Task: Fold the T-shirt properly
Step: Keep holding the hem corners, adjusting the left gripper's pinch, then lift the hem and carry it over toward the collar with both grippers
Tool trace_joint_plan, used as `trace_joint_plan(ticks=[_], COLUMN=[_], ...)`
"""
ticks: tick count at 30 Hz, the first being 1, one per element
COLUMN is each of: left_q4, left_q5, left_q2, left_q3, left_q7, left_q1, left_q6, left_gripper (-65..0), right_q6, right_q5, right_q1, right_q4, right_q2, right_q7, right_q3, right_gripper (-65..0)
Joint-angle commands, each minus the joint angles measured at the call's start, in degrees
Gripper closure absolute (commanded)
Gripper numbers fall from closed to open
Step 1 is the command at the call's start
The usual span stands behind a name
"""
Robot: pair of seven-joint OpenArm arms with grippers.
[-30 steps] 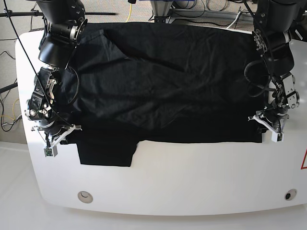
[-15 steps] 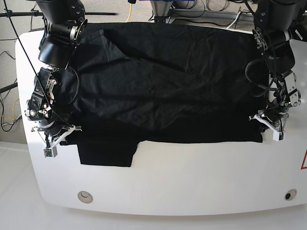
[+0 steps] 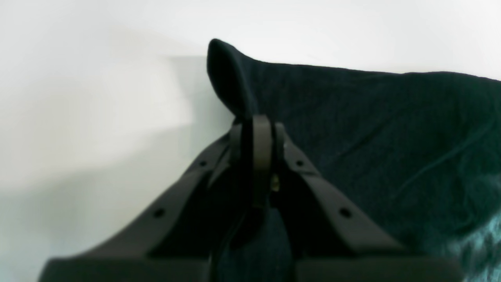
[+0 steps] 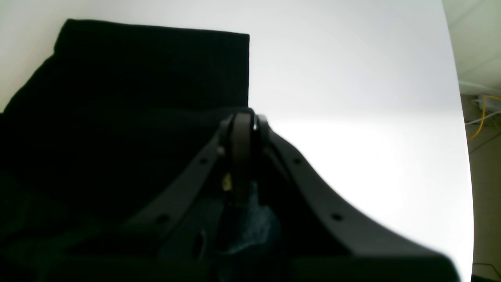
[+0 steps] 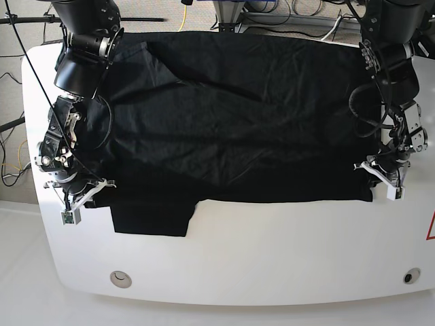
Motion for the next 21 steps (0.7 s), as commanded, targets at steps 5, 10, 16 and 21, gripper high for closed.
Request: trace_joint_plan(ticks=[5,10,16,21], left_q4=[0.9,2.3,8.0,18.6], left_q5=[-1.3,-0.8,-2.5,-6.8], left_q2=[-0.9,-1.1,-1.3,-1.6], left_q3=[-0.1,-0.2,-0.2,-0.5], left_q7=[-1.4,-0.8,0.7,4.0], left_q1=[-1.8,-1.5,1.3,8.3], left_q6=[-0.4,-0.3,-0.4,-0.7], left_gripper=[0.0,0.0,0.0,0.0], right_q6=[0.1,0.3,0.7,1.8], right_q5=[0.5,0.6,1.3,1.5], right_q1=[1.8,1.7,0.5,-1.9], right_q4=[1.4,1.5,3.2,6.3], right_q2=[0.9,0.9,0.9,0.8], right_q7=[1.7,1.5,0.8,-1.3], right_q3=[0.2,0.2,0.3,0.2], right_gripper=[-0.6,-0.3,-0.3,0.0])
